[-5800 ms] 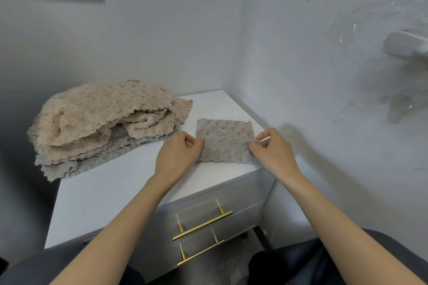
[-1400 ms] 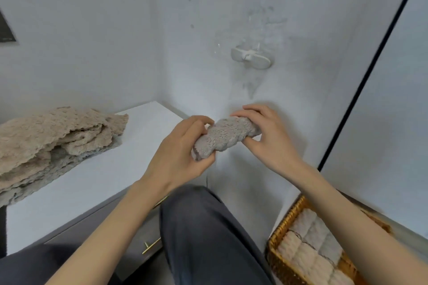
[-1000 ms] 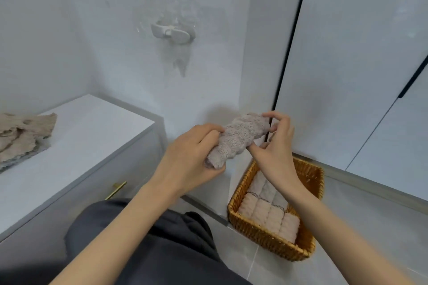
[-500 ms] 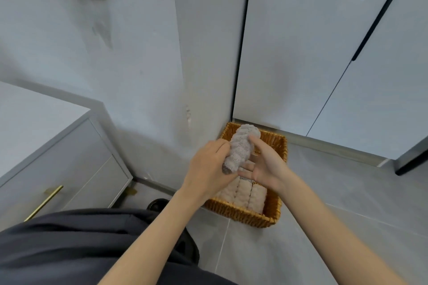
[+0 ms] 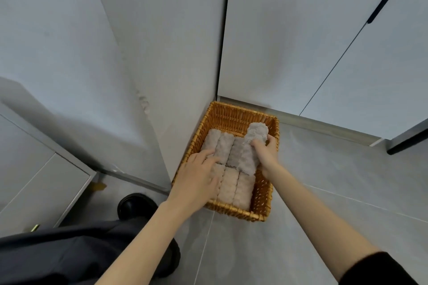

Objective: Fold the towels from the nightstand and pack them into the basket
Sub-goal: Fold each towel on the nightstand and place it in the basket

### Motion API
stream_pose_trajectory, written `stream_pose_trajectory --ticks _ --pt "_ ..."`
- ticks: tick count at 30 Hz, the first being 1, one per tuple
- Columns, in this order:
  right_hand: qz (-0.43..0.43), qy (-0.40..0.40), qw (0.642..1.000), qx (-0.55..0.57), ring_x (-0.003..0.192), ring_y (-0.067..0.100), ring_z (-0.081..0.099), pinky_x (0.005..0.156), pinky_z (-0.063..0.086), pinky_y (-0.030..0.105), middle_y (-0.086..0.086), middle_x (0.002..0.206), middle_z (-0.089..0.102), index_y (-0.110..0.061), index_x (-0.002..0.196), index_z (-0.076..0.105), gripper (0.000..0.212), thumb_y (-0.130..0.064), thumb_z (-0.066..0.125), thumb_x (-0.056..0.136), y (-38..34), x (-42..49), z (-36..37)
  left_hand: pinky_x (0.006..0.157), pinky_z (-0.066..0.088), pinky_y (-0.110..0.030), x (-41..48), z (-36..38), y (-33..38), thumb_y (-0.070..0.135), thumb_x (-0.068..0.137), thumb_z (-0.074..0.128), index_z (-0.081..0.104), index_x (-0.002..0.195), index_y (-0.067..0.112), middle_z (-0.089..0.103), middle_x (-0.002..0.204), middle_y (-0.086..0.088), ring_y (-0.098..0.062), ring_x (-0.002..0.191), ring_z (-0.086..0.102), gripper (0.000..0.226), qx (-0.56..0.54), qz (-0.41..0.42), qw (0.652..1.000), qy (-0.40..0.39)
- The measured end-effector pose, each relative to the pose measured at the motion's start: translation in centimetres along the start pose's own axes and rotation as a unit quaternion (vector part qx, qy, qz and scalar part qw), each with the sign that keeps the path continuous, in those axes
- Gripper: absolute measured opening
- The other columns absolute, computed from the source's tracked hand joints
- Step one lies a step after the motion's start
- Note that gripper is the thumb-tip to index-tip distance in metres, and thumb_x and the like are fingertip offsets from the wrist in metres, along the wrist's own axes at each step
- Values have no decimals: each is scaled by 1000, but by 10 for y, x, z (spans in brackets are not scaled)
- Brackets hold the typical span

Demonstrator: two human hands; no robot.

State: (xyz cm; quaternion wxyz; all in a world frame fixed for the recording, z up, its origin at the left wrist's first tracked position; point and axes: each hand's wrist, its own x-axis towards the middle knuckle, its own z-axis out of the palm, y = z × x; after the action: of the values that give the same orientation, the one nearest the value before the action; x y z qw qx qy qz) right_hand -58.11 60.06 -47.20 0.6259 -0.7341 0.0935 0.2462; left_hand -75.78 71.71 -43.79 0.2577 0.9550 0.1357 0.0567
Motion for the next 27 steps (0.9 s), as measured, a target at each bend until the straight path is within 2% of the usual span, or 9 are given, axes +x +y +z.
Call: stream_pose_trajectory --ticks 2,5,10,15,18,22,27 --pt "5 21 999 -31 84 10 53 63 48 27 3 115 50 -20 140 29 57 -16 56 90 12 28 3 108 25 -29 10 3 -5 28 96 48 43 138 28 30 149 12 -9 135 25 42 -2 -10 1000 -15" --pt "39 29 996 -69 92 21 54 82 53 40 8 123 50 -22 141 26 57 -17 54 91 34 67 12 111 26 -30 22 7 -13 29 97 46 41 140 27 30 150 13 -7 136 24 43 0 -20 999 -36" --pt "38 59 986 -154 106 30 55 98 46 46 12 128 52 -23 143 25 55 -18 50 94 65 111 27 109 30 -31 34 5 -24 30 99 45 40 141 27 35 148 11 -9 134 28 43 3 -37 998 -53" --pt "42 111 973 -196 120 37 48 104 39 50 17 134 48 -22 144 23 53 -22 43 95 85 146 28 109 29 -28 44 10 -32 29 99 43 39 142 27 37 146 13 -7 133 30 43 -14 -49 997 -56" --pt "68 107 969 -214 121 38 48 104 39 49 18 135 47 -21 147 20 56 -23 44 95 95 163 24 109 28 -25 49 17 -36 27 99 43 39 142 27 37 146 13 -6 133 30 43 -24 -48 997 -58" --pt "106 70 982 -142 122 33 47 104 39 46 13 138 46 -20 147 24 53 -25 39 97 106 175 20 107 21 -18 53 23 -40 28 99 44 38 142 29 37 145 15 -4 133 29 44 -37 -50 996 -64" --pt "119 56 990 -55 121 30 48 104 41 49 11 138 47 -17 146 31 49 -17 37 97 111 180 15 108 21 -18 56 27 -40 29 98 45 39 141 30 36 144 17 -2 133 29 43 -53 -51 995 -67"
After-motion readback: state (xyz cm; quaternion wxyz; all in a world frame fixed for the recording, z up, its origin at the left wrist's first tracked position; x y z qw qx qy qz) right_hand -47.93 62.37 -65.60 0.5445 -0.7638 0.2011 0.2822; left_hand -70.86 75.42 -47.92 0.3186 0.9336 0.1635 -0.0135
